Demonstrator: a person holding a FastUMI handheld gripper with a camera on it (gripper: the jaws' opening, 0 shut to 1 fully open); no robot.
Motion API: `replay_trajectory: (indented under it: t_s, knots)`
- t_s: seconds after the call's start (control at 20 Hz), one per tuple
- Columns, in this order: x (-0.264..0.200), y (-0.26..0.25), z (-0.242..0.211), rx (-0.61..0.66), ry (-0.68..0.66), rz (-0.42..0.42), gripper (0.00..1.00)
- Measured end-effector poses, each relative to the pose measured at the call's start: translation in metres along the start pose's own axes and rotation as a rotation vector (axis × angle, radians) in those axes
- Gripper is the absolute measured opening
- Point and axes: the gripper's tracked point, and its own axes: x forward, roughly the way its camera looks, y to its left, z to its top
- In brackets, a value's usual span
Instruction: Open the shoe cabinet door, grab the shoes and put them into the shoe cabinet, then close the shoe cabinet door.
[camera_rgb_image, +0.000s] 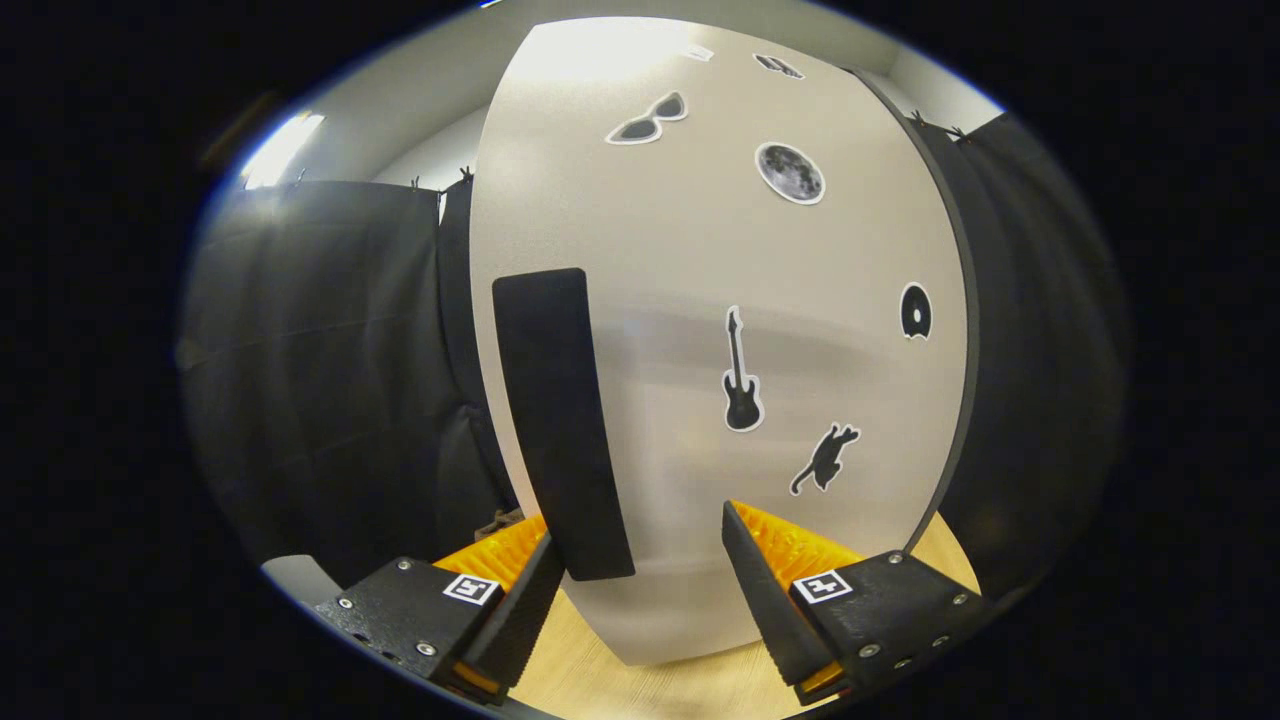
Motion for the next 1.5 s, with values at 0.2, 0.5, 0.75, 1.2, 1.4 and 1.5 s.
replay_trajectory:
  t_s: [0.2,0.5,0.75,1.2,1.4,1.5]
  knots:
    - [0.011,0.003,0.003,-0.022,-0.012,-0.013,0.93]
    - [0.030,0.006,0.005,-0.045,-0.017,-0.047,0.94]
    - [0.038,0.004,0.003,-0.031,-0.033,-0.091,0.95]
    - [0.052,-0.001,-0.003,-0.027,-0.066,-0.157,0.97]
    - [0.055,-0.002,-0.002,-0.027,-0.080,-0.163,0.97]
    - [0.055,-0.003,-0.002,-0.027,-0.080,-0.167,0.97]
